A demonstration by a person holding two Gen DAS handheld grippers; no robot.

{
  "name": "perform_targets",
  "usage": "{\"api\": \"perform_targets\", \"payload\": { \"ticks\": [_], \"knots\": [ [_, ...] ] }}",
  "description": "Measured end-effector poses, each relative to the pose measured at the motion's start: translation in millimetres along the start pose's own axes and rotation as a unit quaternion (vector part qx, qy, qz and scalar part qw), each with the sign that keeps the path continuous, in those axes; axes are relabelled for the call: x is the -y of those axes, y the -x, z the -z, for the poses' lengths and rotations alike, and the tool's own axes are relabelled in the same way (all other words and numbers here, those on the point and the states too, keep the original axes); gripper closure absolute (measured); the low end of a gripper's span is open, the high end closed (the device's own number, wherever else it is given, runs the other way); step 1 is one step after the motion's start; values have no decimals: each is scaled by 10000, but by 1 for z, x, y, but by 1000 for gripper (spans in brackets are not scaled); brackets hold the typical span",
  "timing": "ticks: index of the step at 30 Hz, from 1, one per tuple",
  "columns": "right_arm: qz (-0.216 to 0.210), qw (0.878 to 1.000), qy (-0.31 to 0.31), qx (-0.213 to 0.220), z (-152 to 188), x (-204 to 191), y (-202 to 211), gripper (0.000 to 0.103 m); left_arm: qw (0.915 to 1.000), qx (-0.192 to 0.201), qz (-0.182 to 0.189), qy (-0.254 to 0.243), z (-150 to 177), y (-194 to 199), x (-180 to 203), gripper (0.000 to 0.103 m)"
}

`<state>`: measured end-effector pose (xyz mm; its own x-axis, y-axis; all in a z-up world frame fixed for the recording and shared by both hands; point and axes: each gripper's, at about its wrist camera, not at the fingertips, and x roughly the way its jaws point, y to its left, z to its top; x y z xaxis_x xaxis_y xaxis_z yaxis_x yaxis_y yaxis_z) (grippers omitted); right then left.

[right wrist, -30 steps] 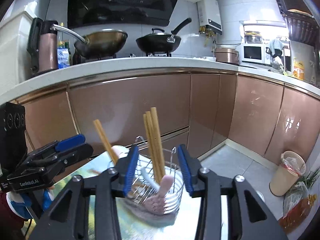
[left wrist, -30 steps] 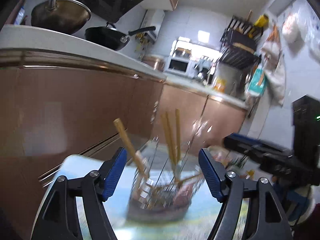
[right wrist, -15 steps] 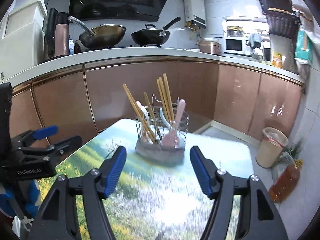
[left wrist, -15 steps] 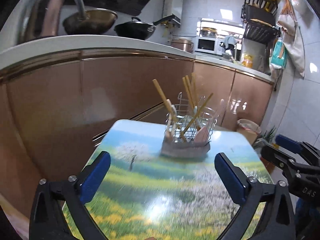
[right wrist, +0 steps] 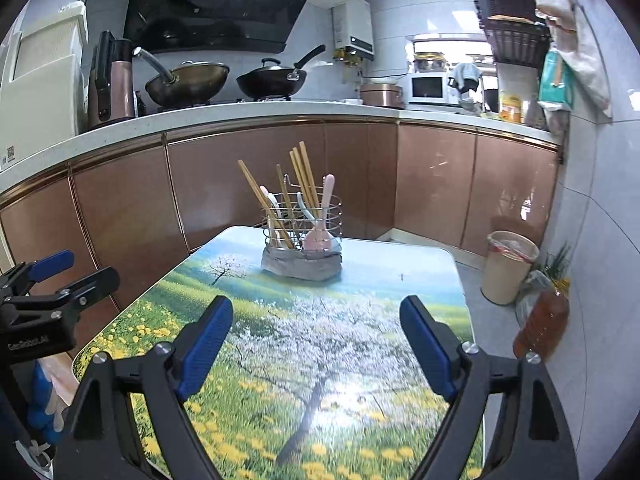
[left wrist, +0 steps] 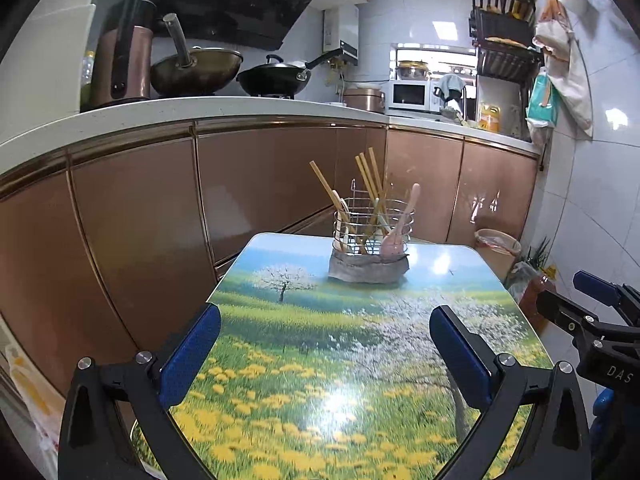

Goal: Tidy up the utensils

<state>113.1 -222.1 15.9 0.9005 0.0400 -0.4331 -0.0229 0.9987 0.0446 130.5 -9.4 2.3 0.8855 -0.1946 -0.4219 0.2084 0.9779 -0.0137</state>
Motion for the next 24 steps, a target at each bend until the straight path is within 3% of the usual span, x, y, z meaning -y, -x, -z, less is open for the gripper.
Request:
{"api": "perform_targets", "payload": {
  "ticks": [24],
  "knots": [
    [339, 9993, -87, 105, 40, 7, 54, 17, 9999, -140, 0, -28, 33, 51, 10, 0]
  ]
}}
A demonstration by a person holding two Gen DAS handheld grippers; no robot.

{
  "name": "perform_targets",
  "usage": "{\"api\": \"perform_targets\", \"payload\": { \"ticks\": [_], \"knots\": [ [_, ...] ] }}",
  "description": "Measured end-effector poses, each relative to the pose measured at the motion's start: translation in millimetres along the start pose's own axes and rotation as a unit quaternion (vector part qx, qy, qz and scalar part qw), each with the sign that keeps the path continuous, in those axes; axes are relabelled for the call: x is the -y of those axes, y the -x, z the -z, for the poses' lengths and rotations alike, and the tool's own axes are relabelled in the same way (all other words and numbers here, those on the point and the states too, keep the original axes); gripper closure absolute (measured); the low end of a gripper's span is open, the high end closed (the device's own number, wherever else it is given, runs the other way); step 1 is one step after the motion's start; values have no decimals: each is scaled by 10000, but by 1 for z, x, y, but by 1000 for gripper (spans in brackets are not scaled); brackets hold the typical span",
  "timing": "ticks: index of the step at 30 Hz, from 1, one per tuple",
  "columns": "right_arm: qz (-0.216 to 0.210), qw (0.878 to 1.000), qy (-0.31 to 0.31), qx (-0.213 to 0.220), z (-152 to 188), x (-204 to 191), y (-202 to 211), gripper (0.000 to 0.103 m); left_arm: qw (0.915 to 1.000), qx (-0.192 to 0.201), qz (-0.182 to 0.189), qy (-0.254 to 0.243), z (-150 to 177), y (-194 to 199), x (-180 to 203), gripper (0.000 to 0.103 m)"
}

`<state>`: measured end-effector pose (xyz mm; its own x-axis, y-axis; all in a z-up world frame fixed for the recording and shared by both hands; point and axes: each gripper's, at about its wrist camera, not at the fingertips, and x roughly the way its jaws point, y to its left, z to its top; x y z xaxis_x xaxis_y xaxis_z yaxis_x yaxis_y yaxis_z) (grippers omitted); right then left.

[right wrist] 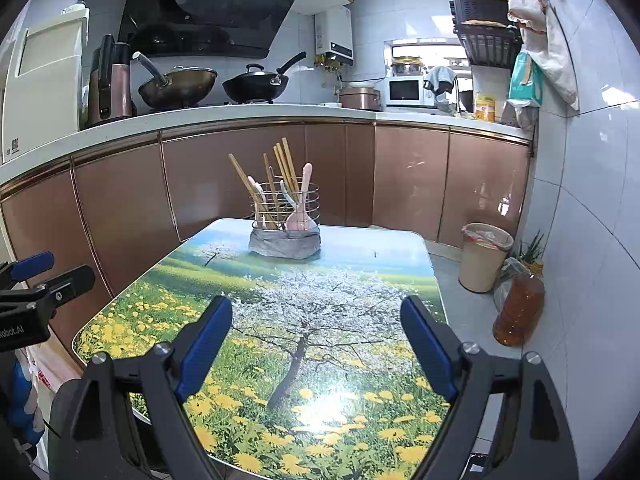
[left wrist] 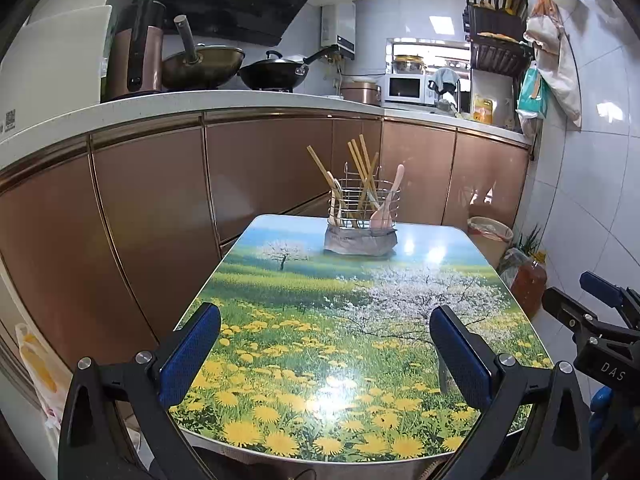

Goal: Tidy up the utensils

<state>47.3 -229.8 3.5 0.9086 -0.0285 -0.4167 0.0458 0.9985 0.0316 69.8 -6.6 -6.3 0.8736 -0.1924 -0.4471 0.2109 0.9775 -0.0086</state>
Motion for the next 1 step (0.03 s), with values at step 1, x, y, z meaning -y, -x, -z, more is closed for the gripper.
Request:
{"api": "perform_targets", "payload": {
  "ticks": [1],
  "knots": [
    [9, 10000, -9, 9, 0, 1, 1, 17, 10000, -2, -5, -6, 1, 1, 1, 0]
  ]
}}
